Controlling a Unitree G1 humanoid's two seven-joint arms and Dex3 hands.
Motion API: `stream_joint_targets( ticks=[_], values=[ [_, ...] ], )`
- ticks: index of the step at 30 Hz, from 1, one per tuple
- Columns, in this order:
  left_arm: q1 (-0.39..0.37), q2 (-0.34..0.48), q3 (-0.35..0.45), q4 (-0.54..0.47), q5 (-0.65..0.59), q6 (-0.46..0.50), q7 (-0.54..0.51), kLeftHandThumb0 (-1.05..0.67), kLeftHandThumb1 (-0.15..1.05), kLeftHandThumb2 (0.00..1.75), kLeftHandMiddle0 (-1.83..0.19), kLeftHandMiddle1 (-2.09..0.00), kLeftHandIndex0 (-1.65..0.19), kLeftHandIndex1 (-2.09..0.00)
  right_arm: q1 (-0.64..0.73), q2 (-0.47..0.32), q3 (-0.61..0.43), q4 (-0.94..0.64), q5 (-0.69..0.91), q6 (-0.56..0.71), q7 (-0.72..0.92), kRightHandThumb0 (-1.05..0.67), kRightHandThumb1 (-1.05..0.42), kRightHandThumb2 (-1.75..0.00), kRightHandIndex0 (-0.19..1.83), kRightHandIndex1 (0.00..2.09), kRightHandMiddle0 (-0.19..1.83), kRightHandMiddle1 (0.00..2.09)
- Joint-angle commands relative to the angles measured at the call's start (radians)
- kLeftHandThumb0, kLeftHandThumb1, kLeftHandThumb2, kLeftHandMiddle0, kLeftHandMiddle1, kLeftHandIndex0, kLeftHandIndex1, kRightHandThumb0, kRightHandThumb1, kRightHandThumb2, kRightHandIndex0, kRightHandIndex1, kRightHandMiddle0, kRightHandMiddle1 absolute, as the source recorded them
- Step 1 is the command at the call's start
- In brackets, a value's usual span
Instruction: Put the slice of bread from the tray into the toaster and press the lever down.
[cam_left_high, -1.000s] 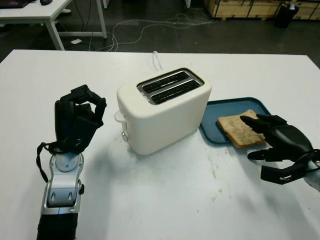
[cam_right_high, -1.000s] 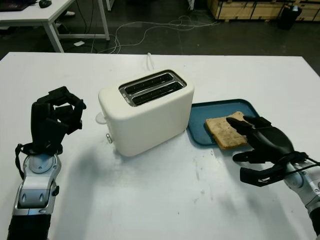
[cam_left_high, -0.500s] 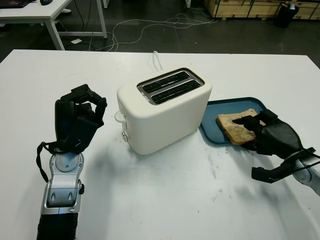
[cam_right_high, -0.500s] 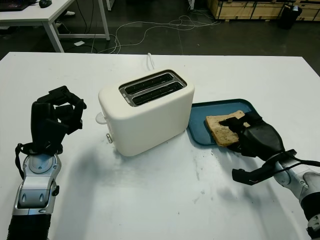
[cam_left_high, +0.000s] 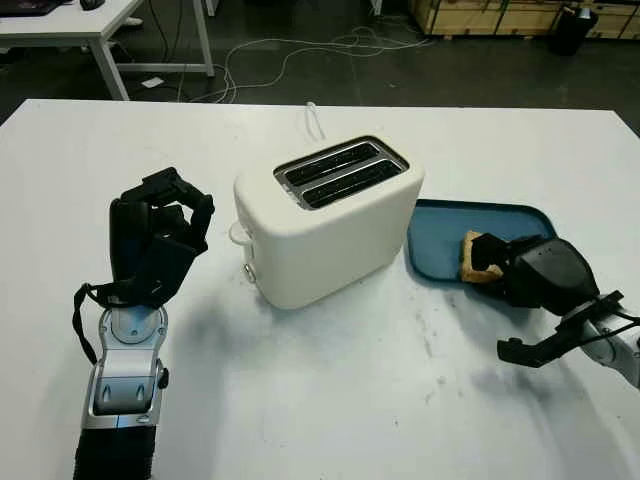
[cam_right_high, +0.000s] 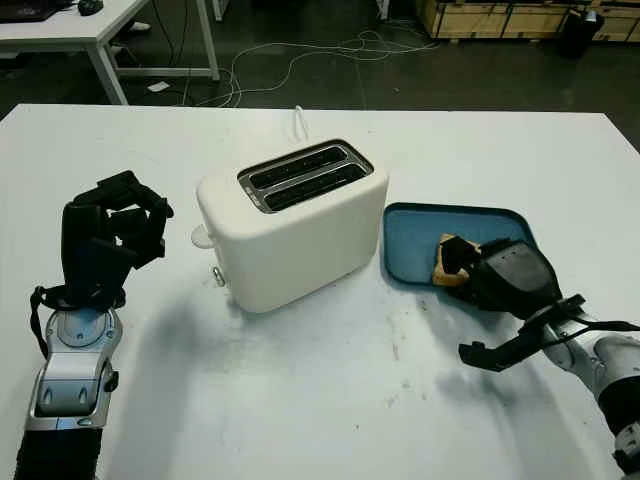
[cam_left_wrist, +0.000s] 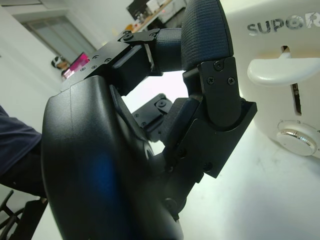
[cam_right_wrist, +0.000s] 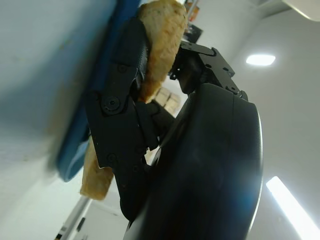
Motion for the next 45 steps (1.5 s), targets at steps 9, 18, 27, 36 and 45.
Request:
stream_joint_targets(
  ticks=[9,18,27,36,45],
  values=[
    [0.008,0.000,-0.001,-0.007,0.007,-0.008,0.007,-0.81,0.68,0.82,-1.29,-1.53,-1.06,-1.49,0.010,-0.026,-0.039,-0.046,0.066,-0.010,0.073,-0.54,-0.92,-0.65,1.56,1.75,0.42,1.75],
    [0.008,-0.003,0.000,-0.003,0.001,-0.011,0.008,-0.80,0.67,0.83,-1.30,-1.52,-1.06,-1.50,-0.008,-0.017,-0.076,-0.030,0.189,-0.094,0.196,-0.57,-0.92,-0.61,1.32,1.75,0.41,1.75],
    [0.006,-0.002,0.000,-0.005,0.004,-0.004,0.010,-0.81,0.66,0.84,-1.30,-1.51,-1.07,-1.49,-0.109,-0.062,-0.142,-0.051,0.198,-0.114,0.147,-0.50,-0.92,-0.71,1.29,1.75,0.09,1.75],
    [0.009,-0.002,-0.002,-0.011,0.010,0.001,0.014,-0.81,0.66,0.83,-1.30,-1.52,-1.06,-1.50,-0.459,0.013,-0.286,0.190,0.680,-0.313,0.633,-0.40,-0.92,-0.42,0.55,1.75,0.28,1.75],
    [0.009,-0.004,-0.003,0.002,0.007,-0.026,0.022,-0.79,0.66,0.83,-1.29,-1.53,-1.05,-1.50,-0.817,0.130,-0.336,0.275,0.847,-0.231,0.980,-0.46,-0.92,-0.32,0.71,1.75,0.52,1.74]
  ],
)
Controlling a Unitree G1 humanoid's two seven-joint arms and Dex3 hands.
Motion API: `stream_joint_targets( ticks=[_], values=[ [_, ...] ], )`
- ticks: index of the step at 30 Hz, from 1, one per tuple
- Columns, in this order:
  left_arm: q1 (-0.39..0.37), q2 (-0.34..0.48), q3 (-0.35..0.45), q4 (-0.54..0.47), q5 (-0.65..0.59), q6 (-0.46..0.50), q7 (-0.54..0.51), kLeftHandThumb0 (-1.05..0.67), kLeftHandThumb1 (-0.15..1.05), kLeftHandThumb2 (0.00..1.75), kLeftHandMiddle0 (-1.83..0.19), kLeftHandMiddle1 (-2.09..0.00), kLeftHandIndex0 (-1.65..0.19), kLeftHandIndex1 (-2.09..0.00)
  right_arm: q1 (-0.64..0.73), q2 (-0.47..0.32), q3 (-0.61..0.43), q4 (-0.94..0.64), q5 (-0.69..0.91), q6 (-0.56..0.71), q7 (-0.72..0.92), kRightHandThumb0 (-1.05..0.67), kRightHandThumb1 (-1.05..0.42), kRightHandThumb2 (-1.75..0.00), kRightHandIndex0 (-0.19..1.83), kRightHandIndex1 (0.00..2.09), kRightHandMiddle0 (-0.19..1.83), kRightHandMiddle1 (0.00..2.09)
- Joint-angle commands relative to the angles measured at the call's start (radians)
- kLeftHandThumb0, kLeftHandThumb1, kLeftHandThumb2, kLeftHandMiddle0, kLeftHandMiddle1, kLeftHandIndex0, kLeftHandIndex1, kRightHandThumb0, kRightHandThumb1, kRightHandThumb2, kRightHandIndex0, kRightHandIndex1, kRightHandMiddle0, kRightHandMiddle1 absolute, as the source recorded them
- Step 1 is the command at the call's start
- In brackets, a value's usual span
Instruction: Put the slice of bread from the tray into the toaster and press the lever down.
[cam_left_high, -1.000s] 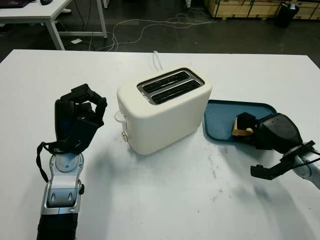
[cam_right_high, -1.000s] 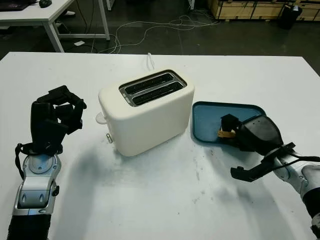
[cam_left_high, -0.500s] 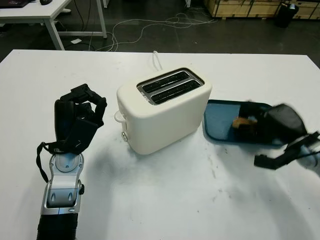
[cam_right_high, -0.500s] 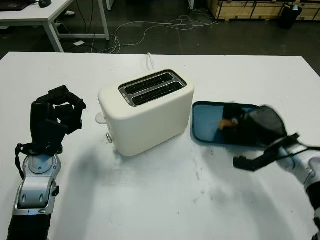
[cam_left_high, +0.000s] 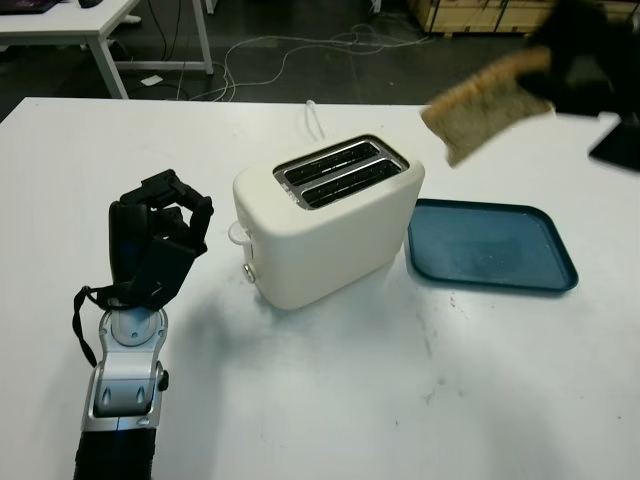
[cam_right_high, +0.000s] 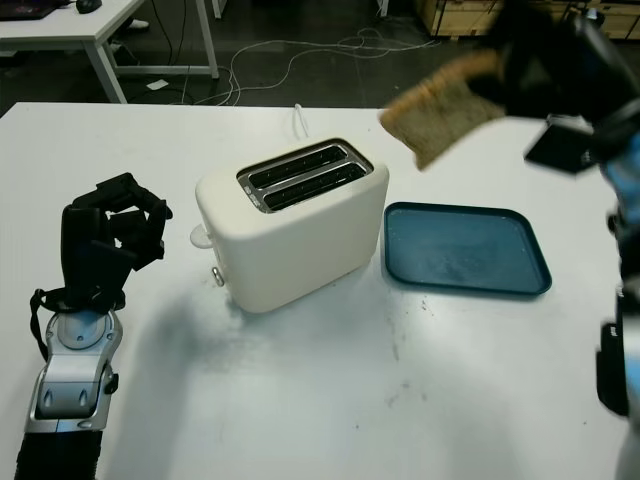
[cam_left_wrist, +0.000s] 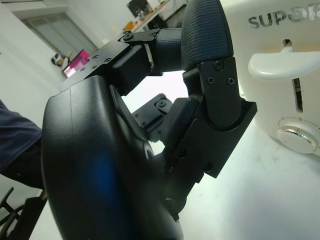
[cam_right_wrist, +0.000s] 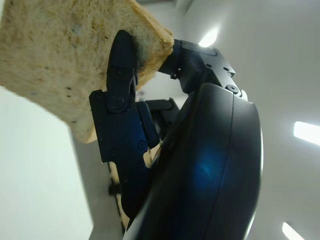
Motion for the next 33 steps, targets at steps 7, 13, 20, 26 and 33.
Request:
stream_joint_targets(
  ticks=[7,13,20,26,33],
  values=[
    [-0.006,-0.003,0.001,0.009,-0.005,-0.024,0.002,-0.80,0.66,0.84,-1.29,-1.52,-1.05,-1.49,-0.243,0.157,-0.001,0.067,0.027,0.139,0.105,-0.54,-0.92,-0.28,0.98,1.75,0.80,1.75],
    [-0.009,-0.005,0.000,0.006,-0.004,-0.016,0.003,-0.81,0.66,0.81,-1.31,-1.50,-1.07,-1.48,-0.310,0.244,0.032,0.117,-0.015,0.187,0.126,-0.56,-0.92,-0.33,1.10,1.75,0.93,1.75],
    [-0.010,-0.004,0.000,0.006,-0.001,-0.022,0.005,-0.80,0.67,0.80,-1.31,-1.49,-1.06,-1.47,-0.320,0.288,0.047,0.145,-0.025,0.180,0.178,-0.59,-0.92,-0.38,1.15,1.75,0.96,1.75],
    [-0.009,-0.004,0.000,0.002,-0.007,-0.020,0.000,-0.80,0.67,0.80,-1.31,-1.50,-1.06,-1.46,-0.294,0.289,0.070,0.138,-0.058,0.160,0.196,-0.55,-0.92,-0.39,1.14,1.75,0.92,1.75],
    [-0.008,-0.003,0.001,0.005,-0.007,-0.021,0.000,-0.80,0.67,0.79,-1.31,-1.51,-1.07,-1.48,-0.279,0.266,0.079,0.151,-0.080,0.172,0.200,-0.56,-0.92,-0.39,1.09,1.75,0.88,1.75]
  ],
)
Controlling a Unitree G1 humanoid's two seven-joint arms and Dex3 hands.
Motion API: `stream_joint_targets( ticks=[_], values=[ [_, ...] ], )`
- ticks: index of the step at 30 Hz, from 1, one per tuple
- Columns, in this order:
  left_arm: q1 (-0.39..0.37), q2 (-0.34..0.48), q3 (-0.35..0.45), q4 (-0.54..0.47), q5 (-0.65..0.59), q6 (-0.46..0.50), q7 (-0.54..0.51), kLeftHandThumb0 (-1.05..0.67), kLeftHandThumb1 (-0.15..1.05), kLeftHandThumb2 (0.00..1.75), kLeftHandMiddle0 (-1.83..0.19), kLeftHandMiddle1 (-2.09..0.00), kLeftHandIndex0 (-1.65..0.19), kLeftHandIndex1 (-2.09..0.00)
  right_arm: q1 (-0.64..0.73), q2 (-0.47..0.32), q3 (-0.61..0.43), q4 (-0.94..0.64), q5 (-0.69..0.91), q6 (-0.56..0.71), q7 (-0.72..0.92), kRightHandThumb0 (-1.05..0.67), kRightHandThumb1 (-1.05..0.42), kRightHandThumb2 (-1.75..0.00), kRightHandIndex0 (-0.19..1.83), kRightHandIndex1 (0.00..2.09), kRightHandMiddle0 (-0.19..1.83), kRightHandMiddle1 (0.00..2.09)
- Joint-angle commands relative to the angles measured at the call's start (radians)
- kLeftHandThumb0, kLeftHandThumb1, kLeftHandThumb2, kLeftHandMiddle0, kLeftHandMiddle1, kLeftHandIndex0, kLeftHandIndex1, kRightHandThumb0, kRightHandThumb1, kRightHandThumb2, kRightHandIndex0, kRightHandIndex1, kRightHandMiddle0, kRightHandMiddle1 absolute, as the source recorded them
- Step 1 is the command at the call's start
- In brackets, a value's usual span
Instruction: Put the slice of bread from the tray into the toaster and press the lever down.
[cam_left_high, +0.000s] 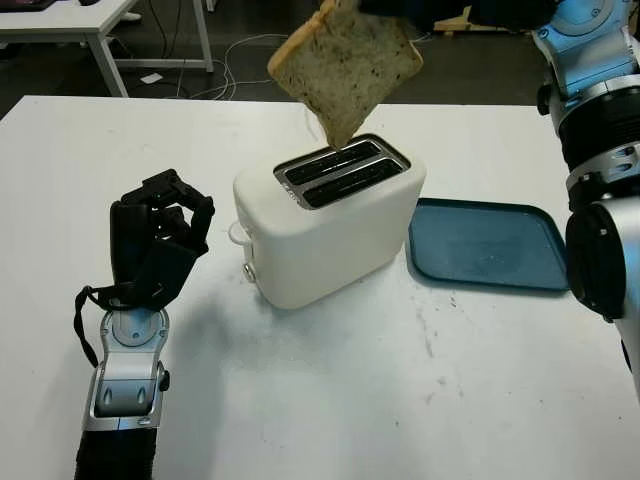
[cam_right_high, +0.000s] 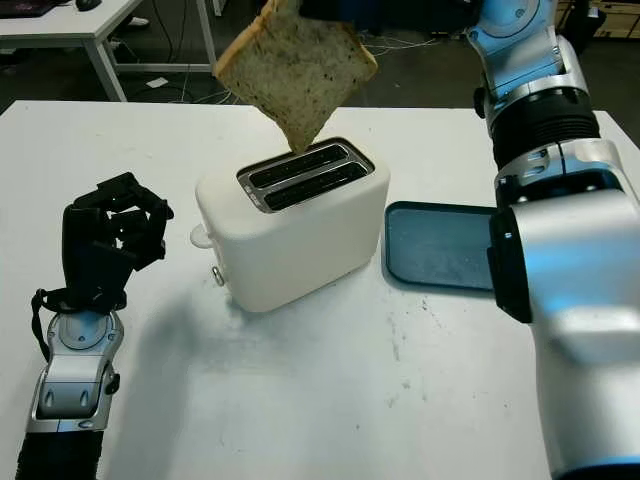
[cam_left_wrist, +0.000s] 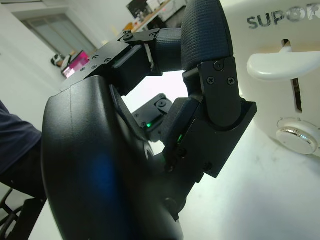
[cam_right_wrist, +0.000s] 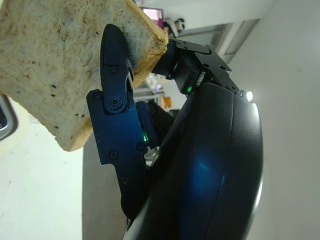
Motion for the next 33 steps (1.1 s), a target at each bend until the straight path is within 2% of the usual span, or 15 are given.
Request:
stream_joint_targets(
  ticks=[1,13,15,20,28,33],
  values=[
    [-0.007,-0.002,0.002,0.002,-0.005,-0.013,0.001,-0.80,0.67,0.79,-1.31,-1.51,-1.07,-1.48,0.009,-0.020,-0.006,0.012,0.000,0.004,0.002,-0.56,-0.92,-0.39,1.08,1.75,0.87,1.75],
    [-0.002,-0.004,-0.002,-0.004,0.006,-0.007,0.008,-0.80,0.66,0.81,-1.30,-1.51,-1.06,-1.48,0.016,-0.049,-0.013,0.014,-0.004,0.001,0.013,-0.52,-0.92,-0.39,1.10,1.75,0.89,1.75],
    [-0.002,-0.005,0.000,-0.004,0.002,-0.006,0.006,-0.79,0.66,0.81,-1.29,-1.51,-1.05,-1.48,0.017,-0.056,-0.013,0.012,-0.007,-0.002,0.005,-0.57,-0.92,-0.40,1.11,1.75,0.90,1.75],
    [0.000,-0.007,0.002,-0.003,-0.003,-0.007,0.006,-0.79,0.65,0.82,-1.30,-1.51,-1.05,-1.49,0.023,-0.056,-0.070,0.007,0.078,0.037,0.107,-0.65,-0.92,-0.39,1.13,1.75,0.91,1.75],
    [0.001,-0.008,-0.002,-0.009,0.003,-0.001,0.006,-0.79,0.66,0.82,-1.29,-1.52,-1.06,-1.51,0.075,-0.076,-0.071,-0.032,0.070,0.070,0.113,-0.47,-0.92,-0.38,1.03,1.75,0.80,1.75],
    [0.001,-0.007,-0.001,-0.011,0.008,0.003,0.010,-0.79,0.65,0.83,-1.31,-1.53,-1.07,-1.52,0.089,-0.074,-0.068,-0.030,0.062,0.071,0.097,-0.45,-0.92,-0.38,1.01,1.75,0.80,1.75]
  ],
)
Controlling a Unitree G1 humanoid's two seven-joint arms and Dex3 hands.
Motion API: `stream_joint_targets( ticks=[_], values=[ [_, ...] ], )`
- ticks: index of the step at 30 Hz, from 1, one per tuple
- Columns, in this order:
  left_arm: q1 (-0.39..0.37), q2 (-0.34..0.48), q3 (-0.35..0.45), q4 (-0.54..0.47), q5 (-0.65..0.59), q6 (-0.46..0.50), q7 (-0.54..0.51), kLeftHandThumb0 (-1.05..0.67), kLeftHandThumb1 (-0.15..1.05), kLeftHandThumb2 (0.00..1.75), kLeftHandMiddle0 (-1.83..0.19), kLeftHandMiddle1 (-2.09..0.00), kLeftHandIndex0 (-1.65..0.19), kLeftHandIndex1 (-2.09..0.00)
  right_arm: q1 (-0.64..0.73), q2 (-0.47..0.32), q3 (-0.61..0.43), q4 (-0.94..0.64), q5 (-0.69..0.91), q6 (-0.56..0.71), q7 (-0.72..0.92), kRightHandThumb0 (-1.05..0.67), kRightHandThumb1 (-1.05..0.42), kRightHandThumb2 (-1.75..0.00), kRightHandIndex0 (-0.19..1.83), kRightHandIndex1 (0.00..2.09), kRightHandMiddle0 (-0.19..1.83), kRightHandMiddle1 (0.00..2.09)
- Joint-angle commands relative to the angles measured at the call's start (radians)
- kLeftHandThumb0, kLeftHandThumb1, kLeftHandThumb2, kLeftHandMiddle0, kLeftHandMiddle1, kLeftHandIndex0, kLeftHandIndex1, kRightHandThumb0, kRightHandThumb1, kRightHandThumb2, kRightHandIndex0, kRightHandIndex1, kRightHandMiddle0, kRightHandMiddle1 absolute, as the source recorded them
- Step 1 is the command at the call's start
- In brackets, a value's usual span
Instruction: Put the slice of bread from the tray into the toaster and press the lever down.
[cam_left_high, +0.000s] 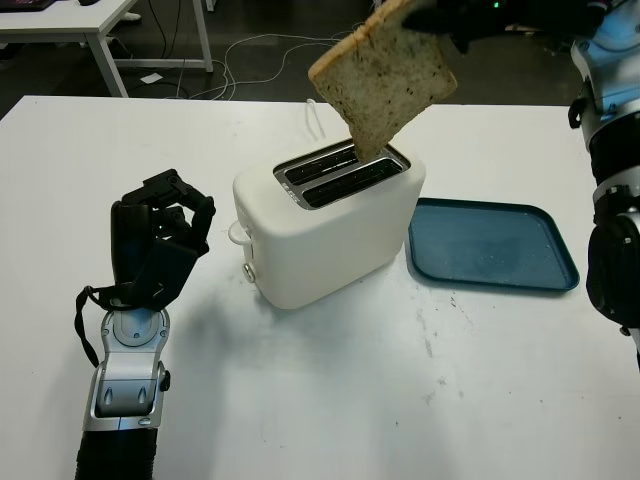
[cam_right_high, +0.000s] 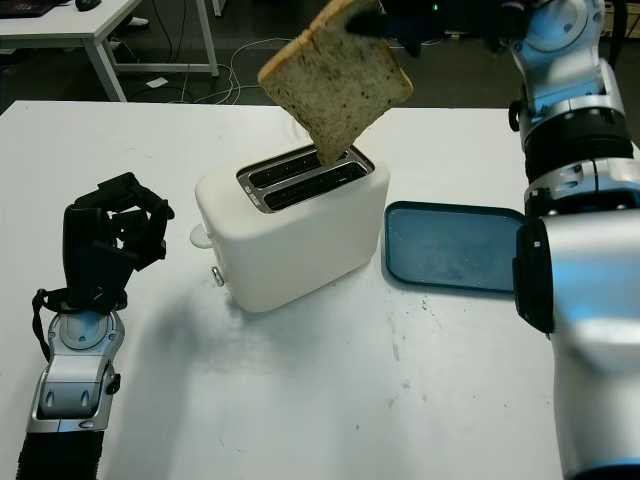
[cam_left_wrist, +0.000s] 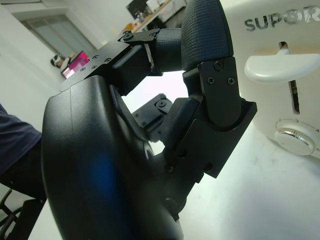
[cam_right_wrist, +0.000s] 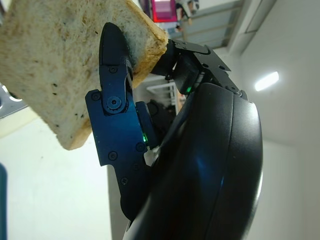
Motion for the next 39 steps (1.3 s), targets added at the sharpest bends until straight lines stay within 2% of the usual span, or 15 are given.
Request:
stream_joint_targets(
  ticks=[1,17,33,39],
  values=[
    [0.001,-0.006,0.002,-0.010,0.006,0.005,0.010,-0.79,0.65,0.83,-1.31,-1.53,-1.07,-1.53,0.009,-0.006,-0.006,-0.011,0.005,0.007,-0.012,-0.45,-0.92,-0.39,1.01,1.75,0.80,1.75],
    [0.006,-0.006,0.002,-0.013,0.002,0.004,0.008,-0.78,0.65,0.83,-1.30,-1.53,-1.06,-1.53,0.038,-0.020,0.023,-0.004,-0.025,-0.014,-0.019,-0.41,-0.92,-0.44,1.01,1.75,0.80,1.75],
    [0.010,-0.004,0.001,-0.008,0.009,-0.005,0.020,-0.79,0.66,0.82,-1.30,-1.53,-1.05,-1.51,0.069,-0.030,0.066,-0.055,-0.072,-0.008,-0.041,-0.42,-0.92,-0.42,1.02,1.75,0.79,1.75],
    [0.012,-0.004,0.004,-0.010,-0.001,0.000,0.013,-0.79,0.66,0.81,-1.29,-1.53,-1.04,-1.51,0.042,-0.036,0.014,-0.050,-0.010,-0.003,-0.004,-0.46,-0.92,-0.41,1.02,1.75,0.81,1.75]
  ],
)
